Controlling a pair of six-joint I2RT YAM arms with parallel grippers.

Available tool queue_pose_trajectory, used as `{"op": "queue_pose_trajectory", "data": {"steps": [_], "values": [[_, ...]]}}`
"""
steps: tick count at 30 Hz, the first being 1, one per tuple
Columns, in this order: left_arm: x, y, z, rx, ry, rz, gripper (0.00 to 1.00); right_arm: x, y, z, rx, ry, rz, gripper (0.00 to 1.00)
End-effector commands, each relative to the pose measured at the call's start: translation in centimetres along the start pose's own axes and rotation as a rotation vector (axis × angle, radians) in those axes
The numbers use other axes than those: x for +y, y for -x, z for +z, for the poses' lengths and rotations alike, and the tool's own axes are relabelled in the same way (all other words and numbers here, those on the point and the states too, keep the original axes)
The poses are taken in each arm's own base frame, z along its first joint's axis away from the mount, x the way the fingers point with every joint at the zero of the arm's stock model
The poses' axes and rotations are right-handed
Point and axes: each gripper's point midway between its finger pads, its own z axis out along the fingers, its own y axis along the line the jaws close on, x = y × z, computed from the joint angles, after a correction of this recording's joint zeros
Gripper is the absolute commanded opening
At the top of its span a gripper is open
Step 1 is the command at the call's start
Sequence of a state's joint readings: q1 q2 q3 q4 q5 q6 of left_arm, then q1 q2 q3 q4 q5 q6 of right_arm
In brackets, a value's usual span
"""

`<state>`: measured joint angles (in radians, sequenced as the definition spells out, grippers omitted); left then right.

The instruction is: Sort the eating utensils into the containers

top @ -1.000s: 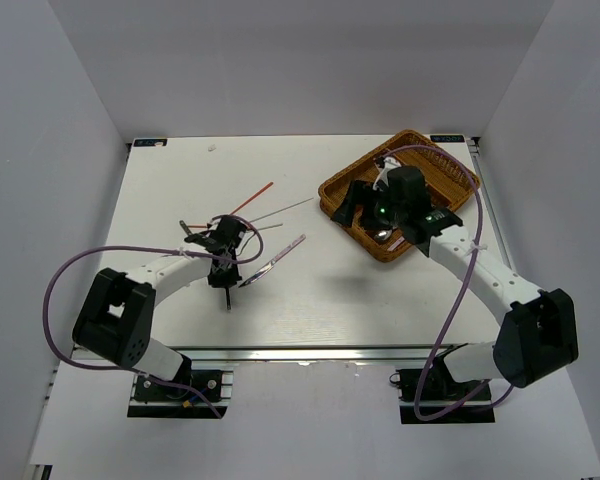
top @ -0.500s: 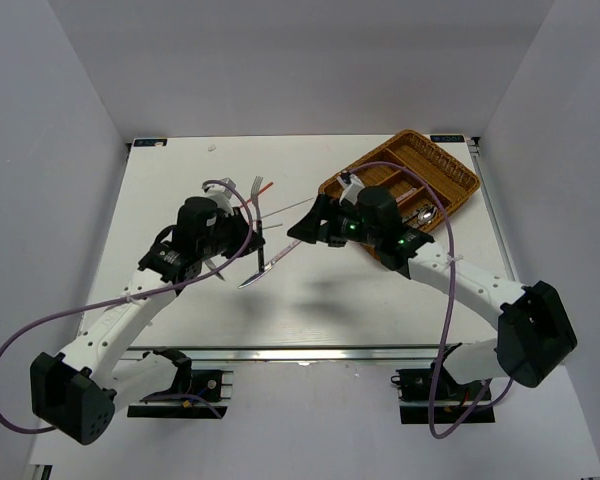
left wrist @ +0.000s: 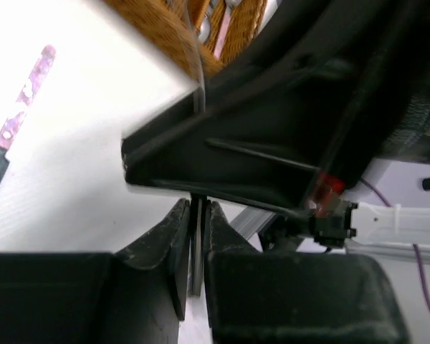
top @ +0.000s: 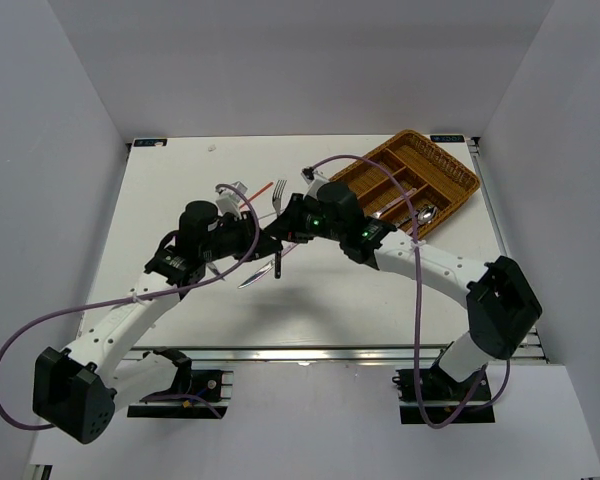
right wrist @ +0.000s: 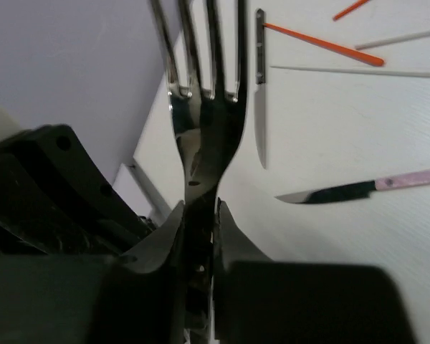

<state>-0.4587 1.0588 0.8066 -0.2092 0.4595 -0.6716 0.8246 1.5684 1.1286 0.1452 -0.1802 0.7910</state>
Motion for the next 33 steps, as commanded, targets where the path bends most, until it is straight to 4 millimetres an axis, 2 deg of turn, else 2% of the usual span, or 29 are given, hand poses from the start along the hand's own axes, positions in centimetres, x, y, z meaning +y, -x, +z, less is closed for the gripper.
{"op": "queue_pose_trajectory", "data": {"steps": [1, 2, 3, 4, 5, 6, 7, 8, 9, 10, 11, 12, 13, 14, 15, 16, 18, 19, 21, 22, 23, 26, 28, 30, 31, 32, 33], "values": [[-1.1, 0.6, -0.4, -0.026, -0.039, 0.028, 0.11, 1.4, 1.8, 0.4, -0.061, 0.01, -0.024, 0.0], [-0.8, 0.7, -0.4, -0.029, -0.018, 0.028, 0.42, 1.2, 2.0, 0.4, -0.07, 0.002, -0.017, 0.0], [-0.5, 1.0, -0.4, -0.037, 0.006, 0.038, 0.6, 1.0, 2.1, 0.4, -0.078, -0.011, -0.015, 0.0], [0.4, 0.8, -0.6, -0.029, 0.058, 0.026, 0.85, 0.0, 3.0, 0.2, -0.118, -0.066, -0.009, 0.0], [1.4, 1.4, -0.9, -0.062, 0.129, 0.027, 0.98, -1.3, 3.0, 0.0, -0.112, -0.121, -0.007, 0.0], [2.1, 1.6, -1.2, -0.067, 0.175, 0.044, 0.98, -2.3, 3.5, -0.1, -0.12, -0.157, -0.005, 0.0], [2.6, 1.8, -2.0, -0.061, 0.236, 0.046, 0.98, -4.8, 5.8, -0.6, -0.184, -0.253, 0.009, 0.0], [3.1, 2.2, -2.6, -0.076, 0.283, 0.058, 0.98, -6.5, 6.8, -1.0, -0.202, -0.307, 0.024, 0.0], [4.2, 3.1, -3.7, -0.117, 0.369, 0.093, 0.98, -8.6, 6.9, -1.7, -0.187, -0.377, 0.049, 0.0], [4.7, 3.2, -5.0, -0.117, 0.433, 0.102, 0.98, -11.8, 8.9, -2.7, -0.224, -0.445, 0.093, 0.0], [5.4, 3.8, -6.0, -0.146, 0.497, 0.122, 0.98, -13.8, 9.9, -3.5, -0.254, -0.495, 0.121, 0.0], [6.7, 4.9, -8.0, -0.21, 0.604, 0.16, 0.98, -15.5, 10.6, -4.1, -0.276, -0.536, 0.156, 0.0], [7.7, 4.7, -9.3, -0.212, 0.676, 0.172, 0.98, -19.0, 12.6, -5.7, -0.341, -0.63, 0.196, 0.0], [8.3, 4.9, -10.4, -0.233, 0.729, 0.185, 0.98, -20.7, 13.5, -6.6, -0.374, -0.679, 0.216, 0.0], [8.7, 5.1, -11.6, -0.257, 0.767, 0.212, 0.98, -22.3, 13.9, -7.5, -0.391, -0.734, 0.239, 0.0], [9.7, 5.2, -12.8, -0.279, 0.838, 0.224, 0.98, -25.1, 14.7, -8.7, -0.423, -0.801, 0.286, 0.0], [10.8, 4.6, -13.5, -0.287, 0.88, 0.243, 0.98, -27.4, 16.2, -9.9, -0.47, -0.856, 0.327, 0.0], [10.8, 4.9, -14.0, -0.328, 0.881, 0.246, 0.98, -29.7, 16.4, -10.7, -0.481, -0.904, 0.367, 0.0], [10.9, 4.6, -14.1, -0.338, 0.879, 0.235, 0.98, -31.4, 17.7, -11.5, -0.505, -0.928, 0.39, 0.0], [10.3, 4.9, -14.0, -0.36, 0.848, 0.237, 0.98, -32.8, 17.0, -11.0, -0.472, -0.952, 0.41, 0.0], [10.6, 4.6, -13.9, -0.36, 0.847, 0.237, 0.98, -32.9, 18.1, -11.1, -0.487, -0.946, 0.413, 0.0], [10.7, 4.6, -13.6, -0.376, 0.834, 0.23, 0.98, -34.7, 17.6, -10.5, -0.442, -0.972, 0.43, 0.0], [10.9, 4.6, -13.4, -0.371, 0.838, 0.232, 0.98, -35.0, 17.5, -10.4, -0.433, -0.977, 0.439, 0.15], [11.2, 4.5, -13.2, -0.36, 0.847, 0.234, 0.98, -35.1, 16.5, -10.4, -0.425, -0.969, 0.456, 0.38], [11.2, 4.5, -13.0, -0.356, 0.845, 0.236, 0.98, -34.3, 16.9, -10.7, -0.448, -0.951, 0.455, 0.47], [11.4, 4.4, -12.8, -0.345, 0.848, 0.238, 0.98, -34.1, 16.9, -11.0, -0.462, -0.944, 0.46, 0.62], [11.5, 4.3, -12.7, -0.336, 0.849, 0.241, 0.98, -33.1, 17.9, -11.5, -0.503, -0.918, 0.449, 0.66]]}}
